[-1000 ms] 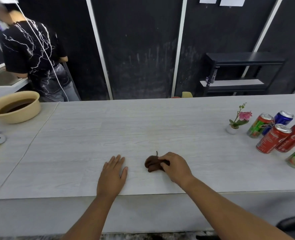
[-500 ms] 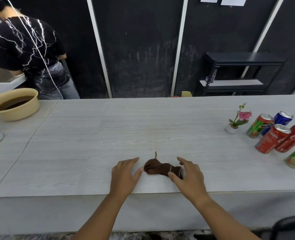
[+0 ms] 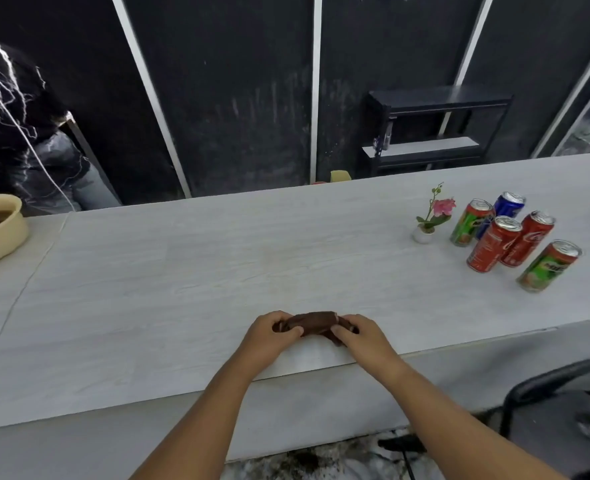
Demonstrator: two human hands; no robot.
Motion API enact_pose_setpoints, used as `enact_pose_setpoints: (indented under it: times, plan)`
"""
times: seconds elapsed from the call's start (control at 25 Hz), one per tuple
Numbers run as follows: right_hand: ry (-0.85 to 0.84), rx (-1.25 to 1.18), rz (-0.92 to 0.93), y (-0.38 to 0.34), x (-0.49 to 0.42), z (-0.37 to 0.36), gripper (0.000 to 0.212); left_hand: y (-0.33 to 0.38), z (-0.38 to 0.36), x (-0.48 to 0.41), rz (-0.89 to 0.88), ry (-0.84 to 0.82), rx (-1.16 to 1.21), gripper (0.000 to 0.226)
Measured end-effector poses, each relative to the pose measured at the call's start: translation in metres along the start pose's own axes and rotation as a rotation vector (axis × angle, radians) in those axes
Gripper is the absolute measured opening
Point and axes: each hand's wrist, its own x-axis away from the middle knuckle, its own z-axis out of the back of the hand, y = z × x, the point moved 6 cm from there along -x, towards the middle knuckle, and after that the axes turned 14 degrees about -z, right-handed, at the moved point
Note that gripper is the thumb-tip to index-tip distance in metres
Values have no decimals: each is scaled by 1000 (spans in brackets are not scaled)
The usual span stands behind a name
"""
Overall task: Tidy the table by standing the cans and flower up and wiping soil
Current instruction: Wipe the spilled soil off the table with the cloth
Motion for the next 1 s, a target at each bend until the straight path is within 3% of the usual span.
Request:
enact_pose_setpoints:
  times: [0.2,0.4,0.48,0.8,1.0]
  plan:
    - [18,-265,-115,35,25,73,17,46,-69,-17,9,-96,170,7]
    - [181,-358,-179,97,62,160,22,104,-169,-37,-7,-289,231,30]
    - [278,-420,-199,125,82,194,21,128,-216,-43,-32,-389,246,29]
    - [635,-602,-289,231,172,297,19,222,-377,-43,-210,-714,172,26]
    - [764,-650,-343,298,215,322,20,247,-462,-21,-311,-916,77,17]
